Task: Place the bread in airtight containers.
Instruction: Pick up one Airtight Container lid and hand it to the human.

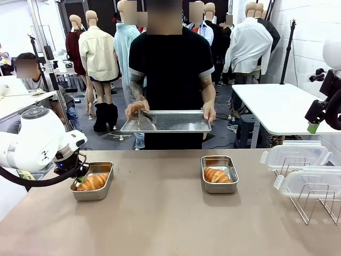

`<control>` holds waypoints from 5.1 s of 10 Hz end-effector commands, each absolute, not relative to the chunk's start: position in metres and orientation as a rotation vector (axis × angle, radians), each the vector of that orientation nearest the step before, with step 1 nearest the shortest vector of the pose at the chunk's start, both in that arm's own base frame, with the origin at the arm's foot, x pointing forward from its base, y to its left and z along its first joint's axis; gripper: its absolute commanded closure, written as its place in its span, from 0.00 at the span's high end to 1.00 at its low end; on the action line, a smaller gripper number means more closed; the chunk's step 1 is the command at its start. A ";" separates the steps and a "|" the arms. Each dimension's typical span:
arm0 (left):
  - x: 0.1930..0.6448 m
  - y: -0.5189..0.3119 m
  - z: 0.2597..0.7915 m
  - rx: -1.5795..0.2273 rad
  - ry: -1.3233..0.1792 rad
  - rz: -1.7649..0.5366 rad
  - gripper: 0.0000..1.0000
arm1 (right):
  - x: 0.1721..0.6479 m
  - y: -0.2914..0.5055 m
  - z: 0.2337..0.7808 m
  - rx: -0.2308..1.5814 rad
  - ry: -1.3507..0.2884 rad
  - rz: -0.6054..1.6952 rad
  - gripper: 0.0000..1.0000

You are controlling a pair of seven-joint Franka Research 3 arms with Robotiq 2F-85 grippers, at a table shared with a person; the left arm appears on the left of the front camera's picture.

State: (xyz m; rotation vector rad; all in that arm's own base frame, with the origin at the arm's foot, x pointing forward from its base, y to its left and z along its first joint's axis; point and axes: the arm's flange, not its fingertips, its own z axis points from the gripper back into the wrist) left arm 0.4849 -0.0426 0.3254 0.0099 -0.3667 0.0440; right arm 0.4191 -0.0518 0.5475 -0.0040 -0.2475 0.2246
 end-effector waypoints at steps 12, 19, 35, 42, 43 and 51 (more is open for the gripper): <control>0.449 0.005 0.510 0.104 -0.595 0.069 1.00 | 0.420 -0.051 0.549 -0.012 -0.233 0.218 1.00; 0.469 0.170 0.483 -0.070 -0.346 0.284 1.00 | 0.420 -0.051 0.549 -0.012 -0.233 0.218 1.00; 0.459 0.155 0.481 -0.002 -0.354 0.259 1.00 | 0.420 -0.051 0.549 -0.012 -0.233 0.218 1.00; 0.459 0.155 0.481 -0.002 -0.354 0.259 1.00 | 0.420 -0.051 0.549 -0.012 -0.233 0.218 1.00; 0.459 0.155 0.481 -0.002 -0.354 0.259 1.00 | 0.420 -0.051 0.549 -0.012 -0.233 0.218 1.00; 0.459 0.155 0.481 -0.002 -0.354 0.259 1.00 | 0.420 -0.051 0.549 -0.012 -0.233 0.218 1.00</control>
